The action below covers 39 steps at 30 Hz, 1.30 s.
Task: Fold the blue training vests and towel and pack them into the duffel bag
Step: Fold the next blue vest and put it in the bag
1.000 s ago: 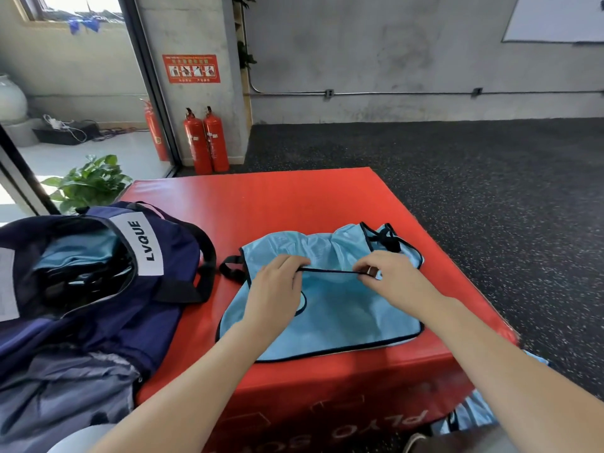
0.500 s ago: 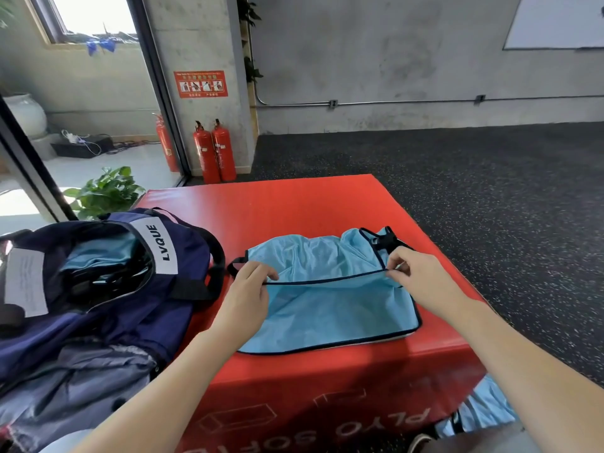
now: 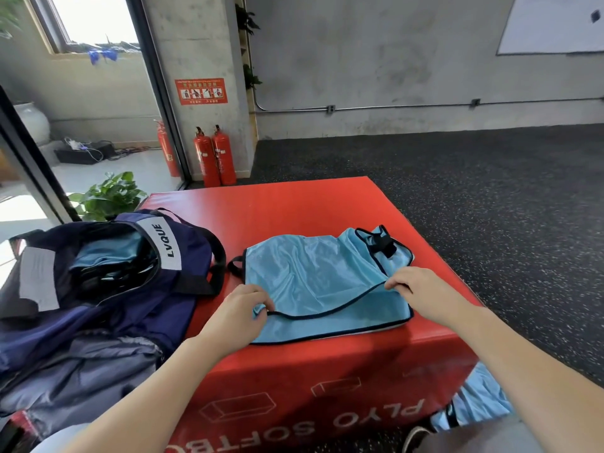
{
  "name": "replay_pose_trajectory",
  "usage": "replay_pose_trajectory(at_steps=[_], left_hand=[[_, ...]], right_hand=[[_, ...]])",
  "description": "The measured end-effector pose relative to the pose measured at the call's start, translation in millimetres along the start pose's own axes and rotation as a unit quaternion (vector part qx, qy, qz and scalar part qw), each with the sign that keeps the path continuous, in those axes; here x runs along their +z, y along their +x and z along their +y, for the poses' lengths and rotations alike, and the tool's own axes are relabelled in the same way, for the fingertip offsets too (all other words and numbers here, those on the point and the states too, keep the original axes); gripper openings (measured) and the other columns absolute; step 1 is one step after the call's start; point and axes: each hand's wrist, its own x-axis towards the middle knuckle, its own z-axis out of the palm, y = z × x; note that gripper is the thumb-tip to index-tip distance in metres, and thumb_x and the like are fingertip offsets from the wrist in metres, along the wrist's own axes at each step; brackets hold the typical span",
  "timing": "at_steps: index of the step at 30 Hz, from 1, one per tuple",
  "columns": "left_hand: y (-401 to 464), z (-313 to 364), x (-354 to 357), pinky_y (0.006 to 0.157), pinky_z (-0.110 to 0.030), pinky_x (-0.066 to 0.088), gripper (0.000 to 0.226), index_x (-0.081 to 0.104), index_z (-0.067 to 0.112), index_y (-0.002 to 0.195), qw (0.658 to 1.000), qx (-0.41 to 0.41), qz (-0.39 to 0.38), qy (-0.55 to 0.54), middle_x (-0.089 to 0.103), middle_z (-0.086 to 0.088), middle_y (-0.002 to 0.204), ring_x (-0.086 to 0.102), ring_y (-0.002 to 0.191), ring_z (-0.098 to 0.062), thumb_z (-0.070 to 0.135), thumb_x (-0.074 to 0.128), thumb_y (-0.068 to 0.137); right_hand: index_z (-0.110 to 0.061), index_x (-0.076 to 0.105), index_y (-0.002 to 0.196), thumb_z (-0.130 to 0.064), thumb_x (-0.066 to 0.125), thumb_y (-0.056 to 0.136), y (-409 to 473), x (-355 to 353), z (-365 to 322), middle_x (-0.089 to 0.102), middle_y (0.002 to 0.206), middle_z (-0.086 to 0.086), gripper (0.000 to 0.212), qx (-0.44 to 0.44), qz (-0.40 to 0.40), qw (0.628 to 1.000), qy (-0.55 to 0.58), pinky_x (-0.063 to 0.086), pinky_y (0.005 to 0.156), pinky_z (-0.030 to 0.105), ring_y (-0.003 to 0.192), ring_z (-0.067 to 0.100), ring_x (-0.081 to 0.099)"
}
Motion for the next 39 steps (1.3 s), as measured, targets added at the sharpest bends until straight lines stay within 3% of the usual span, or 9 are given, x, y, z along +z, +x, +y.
replay_pose_trajectory(at_steps=[5,13,20,27,30,32,35,37,39], left_hand=[[-3,0,6,0.093,-0.024,0.043,0.022,0.063,0.038,0.104,0.999,-0.021,-0.042,0.012,0.059,0.023,0.103,0.052,0.103,-0.002,0.041,0.068,0.083],[4,-2,6,0.090,-0.030,0.048,0.027,0.068,0.025,0.116,0.999,0.010,0.010,0.034,0.069,0.012,0.098,0.063,0.097,-0.010,0.014,0.064,0.092],[3,-3,-11,0.077,-0.036,0.051,0.030,0.058,0.024,0.081,0.999,-0.001,0.047,0.000,0.065,0.008,0.085,0.063,0.084,-0.016,-0.006,0.059,0.082],[-10,-27,-17,0.082,-0.027,0.051,0.038,0.076,0.017,0.082,0.997,0.005,0.048,0.061,0.068,0.009,0.091,0.065,0.086,-0.012,-0.014,0.055,0.083],[-16,-22,-19,0.084,-0.004,0.040,0.038,0.078,0.019,0.090,0.998,-0.040,0.036,0.023,0.065,0.013,0.096,0.062,0.090,0.000,-0.009,0.053,0.090],[-20,-19,-20,0.083,-0.001,0.037,0.040,0.076,0.028,0.089,0.999,-0.047,0.025,0.003,0.063,0.018,0.097,0.059,0.093,0.008,-0.005,0.054,0.091],[-29,-21,-20,0.082,-0.007,0.043,0.035,0.065,0.047,0.088,0.999,-0.033,-0.015,0.017,0.062,0.022,0.095,0.060,0.089,0.007,0.012,0.065,0.090],[-36,-22,-20,0.083,-0.020,0.051,0.011,0.069,0.043,0.090,0.999,-0.020,-0.036,0.036,0.062,0.022,0.093,0.061,0.086,0.005,0.033,0.071,0.086],[-41,-24,-19,0.085,-0.021,0.050,0.030,0.076,0.033,0.097,0.996,-0.016,-0.066,0.061,0.060,0.023,0.094,0.060,0.086,0.005,0.057,0.069,0.080]], right_hand=[[-0.027,0.074,0.109,-0.014,0.056,0.100,1,3,5,0.065,0.107,-0.017,0.024,0.005,0.000,1.000,0.001,0.048,0.098,0.030,0.105,0.003,0.058],[-0.024,0.074,0.111,-0.013,0.055,0.100,1,3,4,0.066,0.109,-0.015,0.025,0.016,0.002,1.000,0.009,0.049,0.096,0.029,0.104,0.003,0.060],[-0.017,0.078,0.107,0.005,0.051,0.095,-1,4,14,0.067,0.104,-0.008,0.037,-0.023,-0.013,0.999,-0.040,0.044,0.095,0.025,0.103,0.014,0.061],[-0.023,0.076,0.112,0.009,0.045,0.091,-16,11,24,0.065,0.119,-0.010,0.049,-0.029,-0.047,0.995,-0.087,0.039,0.104,0.028,0.114,0.016,0.055],[-0.023,0.075,0.114,-0.003,0.051,0.098,-23,10,22,0.064,0.115,-0.014,0.035,-0.033,-0.044,0.996,-0.069,0.040,0.104,0.026,0.111,0.010,0.055],[-0.026,0.074,0.112,-0.020,0.058,0.099,-28,12,22,0.062,0.108,-0.019,0.022,-0.048,-0.039,0.997,-0.056,0.044,0.102,0.031,0.105,0.004,0.054],[-0.032,0.072,0.106,-0.048,0.058,0.096,-35,16,18,0.061,0.102,-0.022,0.024,-0.061,-0.060,0.994,-0.068,0.045,0.097,0.030,0.100,0.001,0.053],[-0.032,0.071,0.109,-0.066,0.055,0.090,-39,18,15,0.060,0.105,-0.020,0.042,-0.061,-0.075,0.993,-0.075,0.044,0.098,0.028,0.103,0.003,0.053],[-0.031,0.069,0.116,-0.078,0.052,0.083,-43,19,14,0.059,0.113,-0.017,0.059,-0.056,-0.084,0.992,-0.078,0.042,0.101,0.027,0.110,0.004,0.052]])
